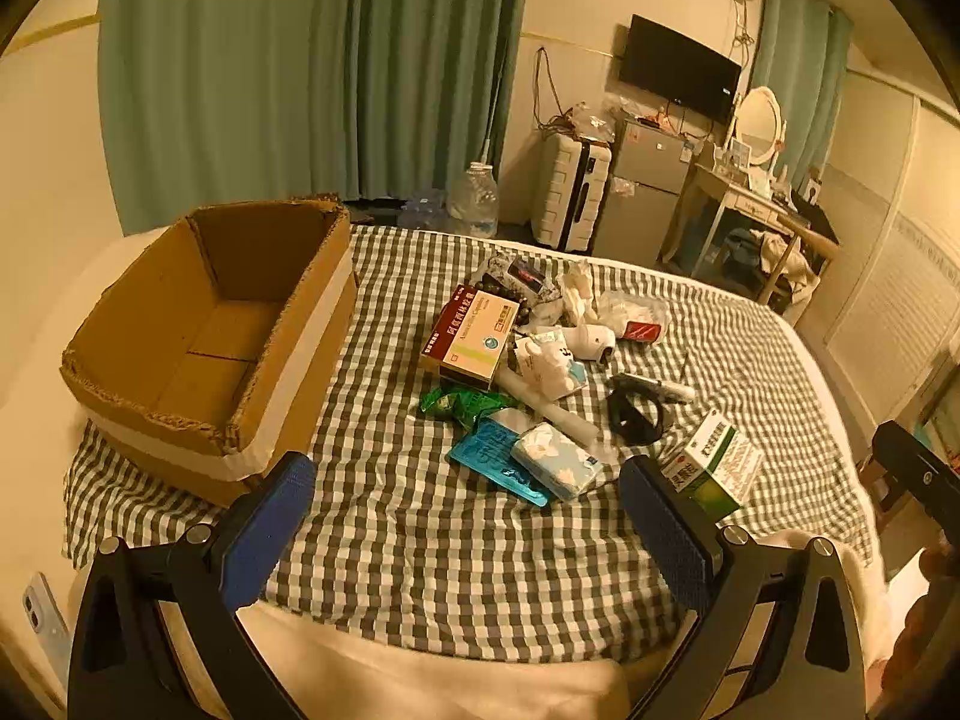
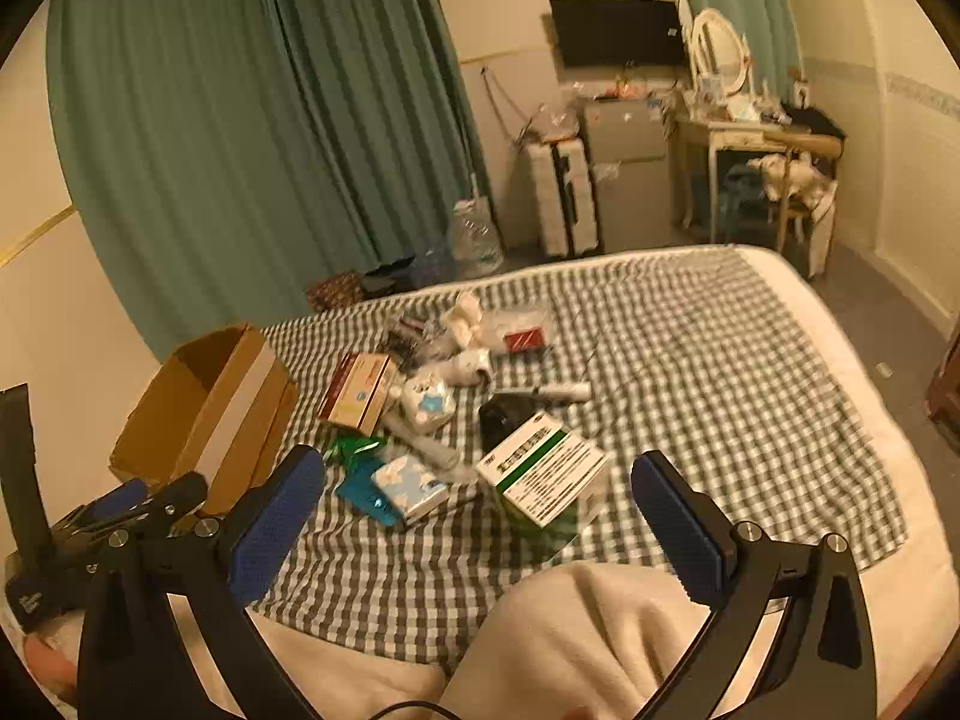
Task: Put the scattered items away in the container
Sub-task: 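Grasp the Amoxicillin box with the left tool while the right grasps the green-striped medicine box, then carry both medicine boxes over the cardboard box and release them inside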
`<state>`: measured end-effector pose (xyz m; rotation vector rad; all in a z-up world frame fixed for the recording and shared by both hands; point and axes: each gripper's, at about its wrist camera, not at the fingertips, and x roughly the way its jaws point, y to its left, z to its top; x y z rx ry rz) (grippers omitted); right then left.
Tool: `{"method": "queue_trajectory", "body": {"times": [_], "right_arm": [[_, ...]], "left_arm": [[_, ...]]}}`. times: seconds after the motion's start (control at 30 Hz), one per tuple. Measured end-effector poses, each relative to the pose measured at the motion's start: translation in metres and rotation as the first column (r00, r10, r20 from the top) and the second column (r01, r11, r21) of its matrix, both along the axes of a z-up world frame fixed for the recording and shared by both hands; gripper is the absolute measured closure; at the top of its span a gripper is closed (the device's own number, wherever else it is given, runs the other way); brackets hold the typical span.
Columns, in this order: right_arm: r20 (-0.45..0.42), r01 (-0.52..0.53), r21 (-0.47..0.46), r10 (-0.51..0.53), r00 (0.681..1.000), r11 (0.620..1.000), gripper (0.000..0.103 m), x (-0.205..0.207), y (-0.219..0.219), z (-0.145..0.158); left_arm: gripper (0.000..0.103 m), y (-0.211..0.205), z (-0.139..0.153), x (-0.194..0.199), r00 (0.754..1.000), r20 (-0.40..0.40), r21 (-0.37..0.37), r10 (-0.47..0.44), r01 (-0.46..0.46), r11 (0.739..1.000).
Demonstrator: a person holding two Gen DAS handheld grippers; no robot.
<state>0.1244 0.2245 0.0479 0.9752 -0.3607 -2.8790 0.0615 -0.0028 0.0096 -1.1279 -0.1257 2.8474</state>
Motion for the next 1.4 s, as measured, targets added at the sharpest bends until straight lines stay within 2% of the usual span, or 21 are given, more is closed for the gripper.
{"method": "queue_trajectory", "body": {"times": [0.1,0.23,0.37,0.43,0.5,0.57,0.63,0.7,0.8,0.93,0.97,1.03,1.13,1.23,1.27,1.3,1.37,1.4], "right_arm": [[0.028,-0.032,-0.014,0.032,0.999,0.999,0.0,-0.01,-0.001,-0.014],[0.107,-0.128,-0.07,0.135,0.985,0.989,0.0,-0.041,-0.001,-0.032],[0.164,-0.203,0.051,0.193,0.967,0.978,0.0,-0.078,-0.001,-0.033],[0.212,-0.237,0.056,0.221,0.952,0.97,0.0,-0.098,0.004,-0.037],[0.271,-0.232,0.094,0.2,0.942,0.968,0.0,-0.116,0.009,-0.045],[0.326,-0.272,0.119,0.221,0.919,0.955,0.0,-0.131,0.007,-0.052],[0.384,-0.317,0.119,0.251,0.889,0.941,0.0,-0.142,0.004,-0.062],[0.44,-0.386,0.152,0.287,0.851,0.91,0.0,-0.152,-0.003,-0.073],[0.492,-0.501,0.181,0.363,0.791,0.846,0.001,-0.161,-0.014,-0.085],[0.545,-0.569,0.229,0.381,0.747,0.789,0.001,-0.175,-0.02,-0.098],[0.552,-0.579,0.227,0.386,0.739,0.783,0.001,-0.18,-0.02,-0.101],[0.583,-0.594,0.216,0.386,0.715,0.775,0.001,-0.189,-0.02,-0.11],[0.65,-0.629,0.176,0.391,0.652,0.757,0.001,-0.202,-0.022,-0.135],[0.696,-0.659,0.165,0.387,0.605,0.734,0.013,-0.205,-0.024,-0.153],[0.713,-0.657,0.168,0.37,0.596,0.735,0.023,-0.207,-0.024,-0.16],[0.722,-0.655,0.166,0.362,0.59,0.737,0.024,-0.207,-0.024,-0.164],[0.72,-0.638,0.152,0.357,0.595,0.755,0.025,-0.209,-0.021,-0.166],[0.717,-0.638,0.161,0.356,0.6,0.753,0.026,-0.209,-0.022,-0.164]], "left_arm": [[0.0,0.003,-0.013,-0.01,1.0,0.009,0.004,-0.026,0.026,1.0],[0.0,0.009,-0.028,-0.032,0.997,0.044,-0.009,-0.071,0.072,0.997],[0.0,0.012,-0.04,-0.064,0.994,0.063,-0.039,-0.084,0.087,0.995],[0.0,0.014,-0.046,-0.08,0.994,0.075,-0.051,-0.078,0.082,0.995],[0.0,0.017,-0.054,-0.099,0.993,0.092,-0.075,-0.076,0.083,0.994],[0.0,0.021,-0.066,-0.119,0.989,0.127,-0.1,-0.081,0.094,0.991],[0.0,0.022,-0.076,-0.134,0.983,0.155,-0.089,-0.101,0.116,0.989],[0.0,0.022,-0.088,-0.155,0.973,0.191,-0.072,-0.13,0.146,0.987],[0.0,0.024,-0.101,-0.181,0.966,0.214,-0.102,-0.144,0.168,0.98],[0.0,0.026,-0.116,-0.211,0.944,0.268,-0.084,-0.193,0.223,0.971],[0.0,0.025,-0.122,-0.221,0.935,0.288,-0.074,-0.206,0.237,0.969],[0.0,0.026,-0.129,-0.233,0.934,0.3,-0.097,-0.193,0.232,0.968],[0.0,0.025,-0.144,-0.25,0.925,0.332,-0.109,-0.187,0.234,0.966],[0.0,0.022,-0.155,-0.26,0.917,0.357,-0.096,-0.179,0.226,0.969],[0.0,0.02,-0.156,-0.261,0.917,0.35,-0.065,-0.191,0.227,0.972],[0.002,0.016,-0.157,-0.262,0.918,0.347,-0.034,-0.191,0.216,0.976],[0.023,0.01,-0.157,-0.261,0.915,0.361,-0.012,-0.178,0.196,0.981],[0.023,0.008,-0.154,-0.258,0.912,0.364,0.017,-0.19,0.197,0.98]]}}
